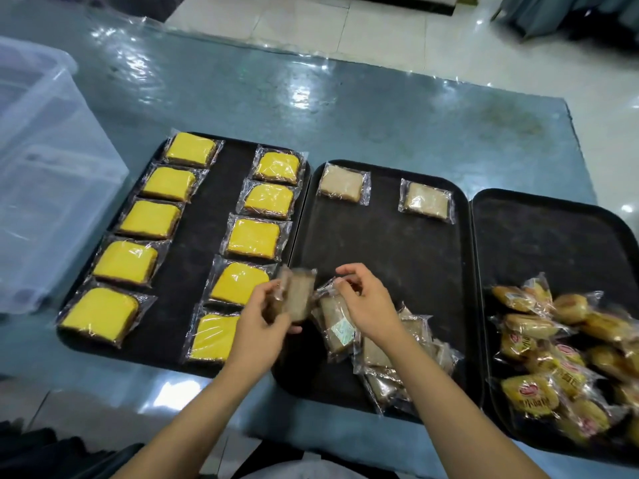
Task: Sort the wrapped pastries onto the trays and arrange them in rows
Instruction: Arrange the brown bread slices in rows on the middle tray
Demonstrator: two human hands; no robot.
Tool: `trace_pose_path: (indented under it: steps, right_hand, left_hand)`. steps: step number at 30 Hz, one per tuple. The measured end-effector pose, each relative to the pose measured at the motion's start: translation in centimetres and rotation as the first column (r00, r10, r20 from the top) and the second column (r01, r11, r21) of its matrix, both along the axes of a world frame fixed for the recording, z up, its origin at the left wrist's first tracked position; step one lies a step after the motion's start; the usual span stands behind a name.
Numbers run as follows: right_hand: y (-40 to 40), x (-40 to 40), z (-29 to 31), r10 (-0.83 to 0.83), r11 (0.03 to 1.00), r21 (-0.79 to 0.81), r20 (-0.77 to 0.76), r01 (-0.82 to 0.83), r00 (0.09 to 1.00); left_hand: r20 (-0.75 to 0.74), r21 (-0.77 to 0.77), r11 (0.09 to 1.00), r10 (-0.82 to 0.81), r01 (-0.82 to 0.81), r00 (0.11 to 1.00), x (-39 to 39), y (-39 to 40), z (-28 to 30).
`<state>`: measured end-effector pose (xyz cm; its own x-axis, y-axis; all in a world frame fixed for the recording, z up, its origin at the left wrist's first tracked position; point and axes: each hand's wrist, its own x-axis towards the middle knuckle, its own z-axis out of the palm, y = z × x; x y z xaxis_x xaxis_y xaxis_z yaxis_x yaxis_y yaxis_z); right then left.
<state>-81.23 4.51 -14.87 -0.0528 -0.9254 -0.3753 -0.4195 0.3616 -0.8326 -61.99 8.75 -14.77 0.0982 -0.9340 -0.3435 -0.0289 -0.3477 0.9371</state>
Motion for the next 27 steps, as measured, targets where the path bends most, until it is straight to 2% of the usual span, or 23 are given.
trace_pose_path:
  steps: [1, 3, 6, 8, 12, 15, 17, 22, 23, 25, 27]
  right_hand:
    - [-0.2, 0.0, 0.0, -0.006, 1.0, 0.016, 0.005, 0.006, 1.0]
    - [-0.5, -0.2, 0.1, 0.004, 0.998, 0.056, 0.082, -0.009, 0.997]
    - [-1.1, -1.1, 0.1, -0.012, 0.997, 0.078, 0.232, -0.007, 0.973]
    - [-1.4, -2.2, 0.0, -0.086, 0.996, 0.053, 0.27, 0.074, 0.959]
    - [-2.2, -6.2, -1.0, -0.251, 0.967, 0.019, 0.26, 0.255, 0.932]
    - [-3.1, -9.8, -1.9, -0.35, 0.936, 0.062, 0.223, 0.345, 0.91]
    - [-3.9, -12.2, -2.4, -0.375, 0.927, 0.054, 0.162, 0.371, 0.913]
    - [-7.0, -17.5, -3.3, -0.403, 0.915, 0.003, 0.061, 0.404, 0.913]
    - [-7.5, -18.3, -3.4, -0.376, 0.927, -0.001, -0.009, 0.376, 0.927]
    - [-8.3, -19.8, -4.1, -0.273, 0.962, -0.077, -0.276, 0.262, 0.922]
    - [-9.1, -20.8, -5.4, -0.122, 0.982, -0.186, -0.527, 0.026, 0.841]
  left_hand:
    - [-0.119, 0.049, 0.995, 0.091, -0.086, 0.989, -0.1, -0.8, 0.5]
    - [-0.263, 0.119, 0.982, 0.172, -0.145, 0.949, -0.4, -2.2, 1.6]
    - [-0.341, 0.2, 0.977, 0.142, -0.076, 0.929, -2.0, -4.0, 2.0]
    - [-0.27, 0.221, 0.975, 0.085, -0.025, 0.959, -3.3, -5.1, 1.3]
    - [0.007, 0.113, 0.993, -0.02, 0.019, 1.0, -6.5, -7.4, -0.6]
    - [0.019, 0.129, 0.984, -0.123, 0.12, 0.992, -10.0, -9.4, -1.5]
    - [-0.002, 0.146, 0.975, -0.172, 0.17, 0.985, -12.4, -11.1, -2.2]
    - [0.084, 0.146, 0.944, -0.311, 0.297, 0.947, -17.5, -15.4, -3.5]
    - [0.149, 0.159, 0.931, -0.351, 0.327, 0.925, -18.2, -16.0, -3.8]
    - [0.419, 0.14, 0.913, -0.405, 0.383, 0.813, -18.9, -16.7, -4.7]
    - [0.643, 0.039, 0.874, -0.393, 0.485, 0.657, -19.5, -16.4, -5.2]
